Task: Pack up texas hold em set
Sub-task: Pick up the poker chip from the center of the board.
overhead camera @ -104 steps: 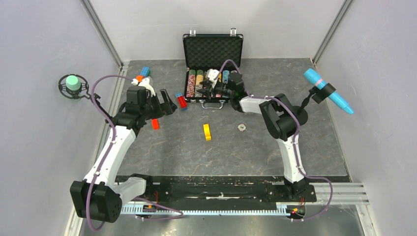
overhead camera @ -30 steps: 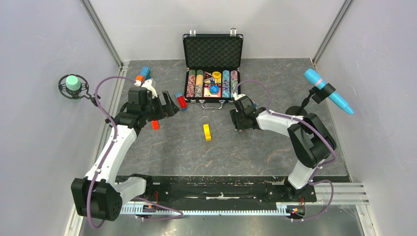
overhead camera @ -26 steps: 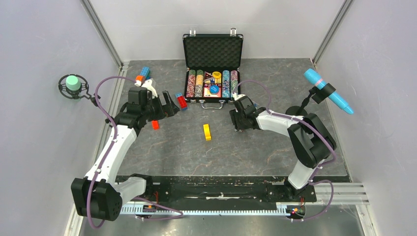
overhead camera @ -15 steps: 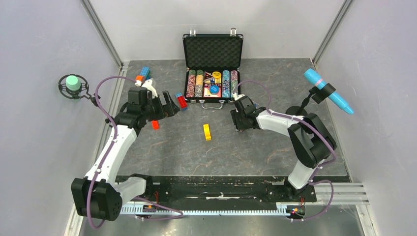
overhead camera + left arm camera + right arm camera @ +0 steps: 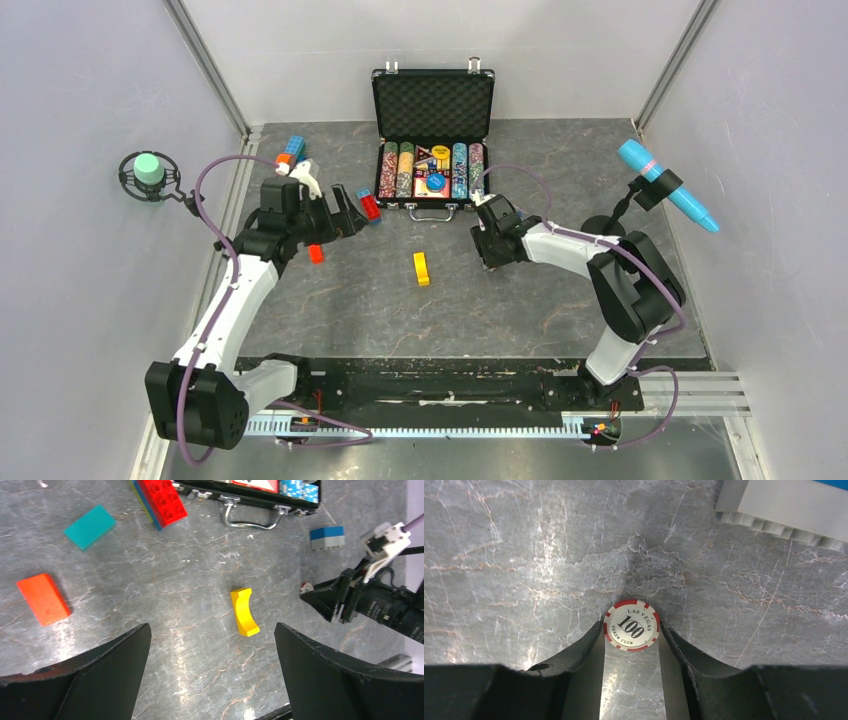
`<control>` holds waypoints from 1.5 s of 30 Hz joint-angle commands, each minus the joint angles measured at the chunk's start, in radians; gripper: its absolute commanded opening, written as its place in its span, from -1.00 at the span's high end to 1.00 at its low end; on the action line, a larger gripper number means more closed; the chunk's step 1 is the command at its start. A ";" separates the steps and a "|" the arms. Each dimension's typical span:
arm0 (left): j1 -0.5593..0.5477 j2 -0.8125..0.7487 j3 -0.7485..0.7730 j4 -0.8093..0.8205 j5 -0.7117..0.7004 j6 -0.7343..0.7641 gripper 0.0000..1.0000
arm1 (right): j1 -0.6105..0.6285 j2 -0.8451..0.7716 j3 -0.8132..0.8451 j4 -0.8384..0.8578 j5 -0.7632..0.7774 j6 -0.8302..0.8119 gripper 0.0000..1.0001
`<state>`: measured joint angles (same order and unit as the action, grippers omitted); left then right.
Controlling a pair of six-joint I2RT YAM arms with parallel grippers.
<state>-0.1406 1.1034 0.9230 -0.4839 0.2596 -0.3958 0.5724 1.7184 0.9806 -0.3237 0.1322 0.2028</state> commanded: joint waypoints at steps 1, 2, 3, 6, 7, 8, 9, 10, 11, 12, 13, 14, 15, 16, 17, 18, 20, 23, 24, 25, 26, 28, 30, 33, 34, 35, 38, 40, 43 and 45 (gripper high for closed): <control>0.006 0.013 -0.028 0.109 0.126 -0.057 -0.99 | 0.005 -0.063 0.004 -0.049 -0.028 -0.048 0.40; 0.006 0.015 -0.043 0.137 0.160 -0.093 -0.99 | 0.004 -0.081 0.002 -0.042 -0.033 -0.060 0.39; 0.005 0.018 -0.059 0.177 0.187 -0.131 -0.99 | 0.004 -0.096 0.001 -0.037 -0.038 -0.074 0.39; 0.004 0.032 -0.121 0.300 0.244 -0.244 -0.99 | 0.005 -0.141 0.001 -0.029 -0.070 -0.121 0.39; 0.003 0.039 -0.138 0.335 0.259 -0.280 -0.99 | 0.004 -0.156 -0.002 -0.024 -0.081 -0.133 0.39; -0.003 0.046 -0.154 0.373 0.274 -0.312 -0.99 | 0.006 -0.169 -0.001 -0.022 -0.095 -0.147 0.39; -0.011 0.056 -0.167 0.406 0.282 -0.333 -0.99 | 0.004 -0.183 0.000 -0.020 -0.112 -0.155 0.39; -0.023 0.067 -0.172 0.428 0.285 -0.351 -0.99 | 0.005 -0.195 0.002 -0.019 -0.126 -0.165 0.38; -0.036 0.081 -0.173 0.447 0.286 -0.362 -0.99 | 0.005 -0.207 0.005 -0.017 -0.129 -0.169 0.38; -0.053 0.094 -0.171 0.462 0.285 -0.375 -0.99 | 0.005 -0.218 0.009 -0.017 -0.160 -0.174 0.37; -0.067 0.109 -0.171 0.478 0.285 -0.388 -0.99 | 0.004 -0.228 0.012 -0.018 -0.180 -0.176 0.38; -0.085 0.124 -0.171 0.512 0.284 -0.404 -0.99 | 0.006 -0.240 0.016 -0.018 -0.204 -0.181 0.37; -0.104 0.142 -0.172 0.540 0.282 -0.421 -0.99 | 0.007 -0.249 0.022 -0.018 -0.226 -0.188 0.38; -0.118 0.162 -0.175 0.570 0.282 -0.440 -0.99 | 0.008 -0.260 0.026 -0.018 -0.251 -0.194 0.38; -0.135 0.179 -0.176 0.596 0.284 -0.459 -0.99 | 0.011 -0.270 0.030 -0.018 -0.266 -0.194 0.38; -0.147 0.198 -0.173 0.627 0.291 -0.475 -0.99 | 0.014 -0.282 0.031 -0.017 -0.277 -0.215 0.38; -0.167 0.232 -0.171 0.681 0.311 -0.510 -0.99 | 0.019 -0.307 0.038 -0.023 -0.283 -0.234 0.38; -0.202 0.279 -0.154 0.718 0.339 -0.526 -0.99 | 0.021 -0.341 0.045 -0.025 -0.300 -0.252 0.38; -0.213 0.295 -0.149 0.721 0.343 -0.527 -0.99 | 0.022 -0.348 0.048 -0.026 -0.309 -0.259 0.37; -0.225 0.307 -0.143 0.728 0.347 -0.528 -0.99 | 0.023 -0.354 0.051 -0.025 -0.318 -0.263 0.38; -0.237 0.317 -0.139 0.735 0.350 -0.528 -0.99 | 0.023 -0.361 0.055 -0.025 -0.325 -0.266 0.37; -0.258 0.338 -0.132 0.750 0.363 -0.533 -0.99 | 0.024 -0.375 0.052 -0.020 -0.341 -0.275 0.37; -0.272 0.349 -0.124 0.768 0.382 -0.541 -0.99 | 0.025 -0.388 0.046 -0.007 -0.369 -0.286 0.36; -0.284 0.363 -0.119 0.788 0.398 -0.551 -0.99 | 0.028 -0.405 0.035 0.024 -0.407 -0.295 0.35; -0.287 0.368 -0.120 0.798 0.405 -0.560 -0.99 | 0.029 -0.408 0.032 0.031 -0.415 -0.299 0.35; -0.289 0.373 -0.122 0.817 0.412 -0.571 -0.99 | 0.029 -0.409 0.029 0.039 -0.428 -0.302 0.36; -0.296 0.387 -0.130 0.878 0.433 -0.616 -0.98 | 0.032 -0.409 0.030 0.055 -0.453 -0.307 0.35; -0.302 0.395 -0.134 0.911 0.442 -0.637 -0.97 | 0.033 -0.411 0.027 0.071 -0.466 -0.309 0.35; -0.316 0.415 -0.130 0.933 0.461 -0.643 -0.93 | 0.034 -0.411 0.025 0.079 -0.478 -0.311 0.35; -0.322 0.428 -0.130 0.942 0.472 -0.648 -0.88 | 0.034 -0.412 0.021 0.086 -0.484 -0.313 0.35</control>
<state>-0.4446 1.5055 0.7639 0.3706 0.6750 -0.9901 0.6003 1.3354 0.9928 -0.2955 -0.3130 -0.0914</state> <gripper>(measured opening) 0.960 0.412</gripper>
